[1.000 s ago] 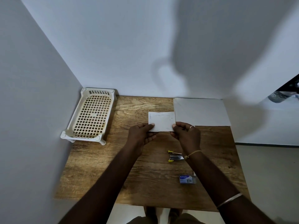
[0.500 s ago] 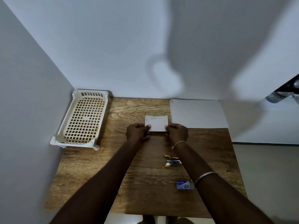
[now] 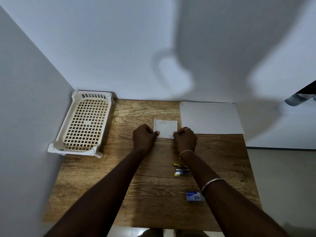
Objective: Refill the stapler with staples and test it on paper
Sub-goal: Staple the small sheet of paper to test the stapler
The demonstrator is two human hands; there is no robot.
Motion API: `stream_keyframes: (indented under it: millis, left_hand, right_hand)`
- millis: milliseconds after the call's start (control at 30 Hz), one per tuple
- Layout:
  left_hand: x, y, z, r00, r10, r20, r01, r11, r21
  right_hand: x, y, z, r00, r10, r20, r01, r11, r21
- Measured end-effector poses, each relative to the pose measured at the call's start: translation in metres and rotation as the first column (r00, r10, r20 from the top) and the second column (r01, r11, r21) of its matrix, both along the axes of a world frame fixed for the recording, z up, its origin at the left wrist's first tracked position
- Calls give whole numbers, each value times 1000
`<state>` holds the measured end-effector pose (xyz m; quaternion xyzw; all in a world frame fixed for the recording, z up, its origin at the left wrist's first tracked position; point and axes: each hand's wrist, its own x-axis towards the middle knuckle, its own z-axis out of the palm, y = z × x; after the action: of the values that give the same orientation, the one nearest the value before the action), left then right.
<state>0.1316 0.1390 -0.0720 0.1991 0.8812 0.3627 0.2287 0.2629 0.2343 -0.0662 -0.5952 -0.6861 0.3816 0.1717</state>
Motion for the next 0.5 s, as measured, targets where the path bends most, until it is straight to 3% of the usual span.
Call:
stream_keyframes:
  millis: [100, 167, 233, 300, 367, 500]
  left_hand:
    - [2, -3, -1, 993, -62, -99, 62, 998, -6]
    - [6, -6, 2, 967, -156, -202, 153, 988, -31]
    - [13, -14, 4, 857, -336, -390, 337, 939, -68]
    - [22, -26, 2, 631, -521, -575, 528, 831, -174]
    - [29, -38, -5, 503, -631, -591, 591, 750, -297]
    - [37, -49, -20, 500, -785, -366, 638, 619, -457]
  right_hand:
    - [4, 3, 0, 998, 61, 31, -62, 997, 36]
    - [8, 1, 1, 972, 175, 157, -205, 958, 202]
    - [14, -5, -2, 898, 316, 308, -428, 792, 435]
    - [21, -13, -9, 789, 425, 444, -614, 586, 529]
    - [27, -22, -16, 687, 494, 534, -724, 533, 439]
    - [35, -29, -23, 524, 592, 613, -832, 509, 219]
